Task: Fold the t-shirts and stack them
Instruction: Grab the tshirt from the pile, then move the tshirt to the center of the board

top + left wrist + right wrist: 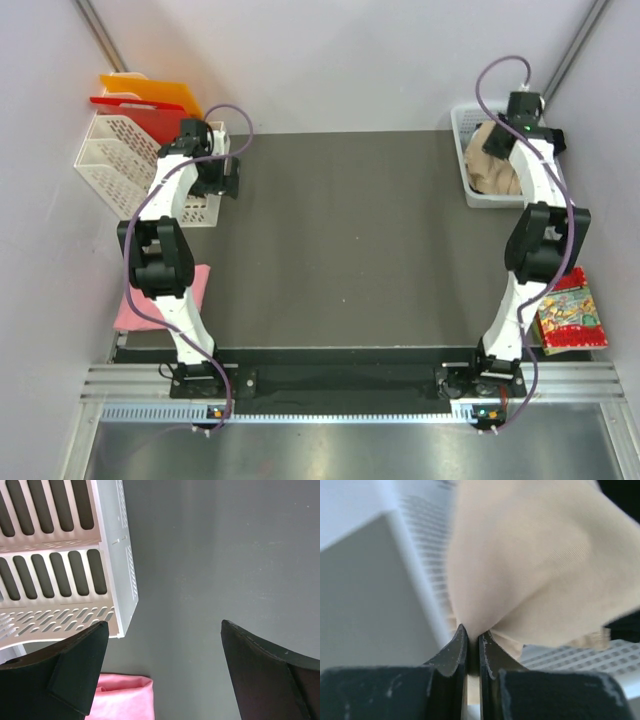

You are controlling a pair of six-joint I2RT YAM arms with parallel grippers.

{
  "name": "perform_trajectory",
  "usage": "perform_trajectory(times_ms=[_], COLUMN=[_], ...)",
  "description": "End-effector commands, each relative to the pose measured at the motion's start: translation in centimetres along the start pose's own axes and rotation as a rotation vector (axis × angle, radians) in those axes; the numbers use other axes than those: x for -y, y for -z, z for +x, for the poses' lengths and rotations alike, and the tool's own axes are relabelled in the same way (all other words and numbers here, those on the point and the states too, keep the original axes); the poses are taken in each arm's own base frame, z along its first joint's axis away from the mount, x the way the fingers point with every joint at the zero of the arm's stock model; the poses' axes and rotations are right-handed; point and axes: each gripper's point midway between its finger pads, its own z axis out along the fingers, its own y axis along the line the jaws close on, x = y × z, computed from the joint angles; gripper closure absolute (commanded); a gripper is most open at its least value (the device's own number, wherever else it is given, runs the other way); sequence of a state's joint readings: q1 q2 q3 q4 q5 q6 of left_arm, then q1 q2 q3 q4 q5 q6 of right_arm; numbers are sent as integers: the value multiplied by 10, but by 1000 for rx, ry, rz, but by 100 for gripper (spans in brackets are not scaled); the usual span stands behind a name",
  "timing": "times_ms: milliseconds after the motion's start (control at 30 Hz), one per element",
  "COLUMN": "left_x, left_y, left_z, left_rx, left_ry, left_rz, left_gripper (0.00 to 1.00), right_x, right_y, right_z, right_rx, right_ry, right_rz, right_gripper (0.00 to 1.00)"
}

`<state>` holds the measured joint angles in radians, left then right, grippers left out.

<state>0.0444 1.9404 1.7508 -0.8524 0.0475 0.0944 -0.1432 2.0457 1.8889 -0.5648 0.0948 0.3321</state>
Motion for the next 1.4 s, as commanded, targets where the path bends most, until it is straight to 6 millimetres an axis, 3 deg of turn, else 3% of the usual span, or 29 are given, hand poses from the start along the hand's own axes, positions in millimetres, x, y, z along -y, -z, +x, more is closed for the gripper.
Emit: perform_trajectory(times_ms=[0, 33, 67, 100, 133, 167, 233, 300, 367, 433, 533, 600, 667, 700, 733, 767, 800, 833, 933, 1100, 1167, 1233, 1367], left_x=[3, 3, 3, 3, 3, 4, 5, 7, 10, 12, 15, 17, 17, 18, 18, 18, 19, 19, 27, 72, 100, 107, 120], left_y=[9, 10, 8, 8, 9, 9, 8, 7, 8, 9, 12, 15, 17, 20, 20, 22, 23, 24, 29, 49, 58, 67, 80], left_z=[-12, -12, -10, -10, -11, -10, -11, -12, -12, -13, -13, -14, -13, -13, -12, -12, -11, -11, -10, 4, 32, 66, 112], left_rx=[51, 53, 47, 47, 52, 51, 53, 53, 54, 56, 60, 63, 64, 68, 67, 68, 71, 71, 74, 36, -62, -172, -272], left_ry=[20, 20, 20, 20, 19, 19, 21, 29, 38, 45, 53, 54, 54, 53, 52, 52, 47, 47, 28, -186, -304, -425, -552], left_rz=[19, 21, 21, 21, 24, 27, 33, 44, 61, 70, 84, 90, 92, 95, 95, 96, 102, 103, 148, 354, 420, 462, 518], left_gripper=[2, 2, 2, 2, 2, 2, 2, 2, 2, 2, 3, 3, 2, 2, 2, 3, 2, 2, 2, 6, 7, 12, 15], right_x=[-144, -165, -198, -215, -249, -262, -289, -294, -288, -276, -253, -235, -205, -194, -177, -151, -137, -118, -113, -130, -133, -132, -125], right_y=[173, 196, 235, 254, 285, 313, 355, 378, 381, 367, 336, 304, 260, 248, 233, 218, 210, 202, 197, 194, 189, 182, 166], right_z=[-69, -63, -50, -39, -10, -3, 34, 46, 51, 51, 74, 108, 163, 186, 214, 254, 270, 292, 296, 268, 258, 251, 241], right_rx=[309, 310, 323, 313, 273, 281, 220, 207, 196, 197, 109, 1, -219, -315, -425, -603, -669, -740, -709, -606, -582, -569, -548], right_ry=[146, 174, 221, 263, 329, 369, 443, 457, 434, 417, 405, 434, 485, 511, 546, 603, 627, 648, 589, 535, 533, 522, 492], right_rz=[-419, -500, -608, -673, -796, -868, -993, -1044, -1026, -960, -878, -799, -664, -634, -577, -489, -438, -374, -342, -331, -312, -294, -251], right_gripper=[100, 100, 100, 100, 100, 100, 100, 100, 100, 100, 100, 100, 95, 88, 64, 59, 56, 39, 21, 17, 19, 21, 21])
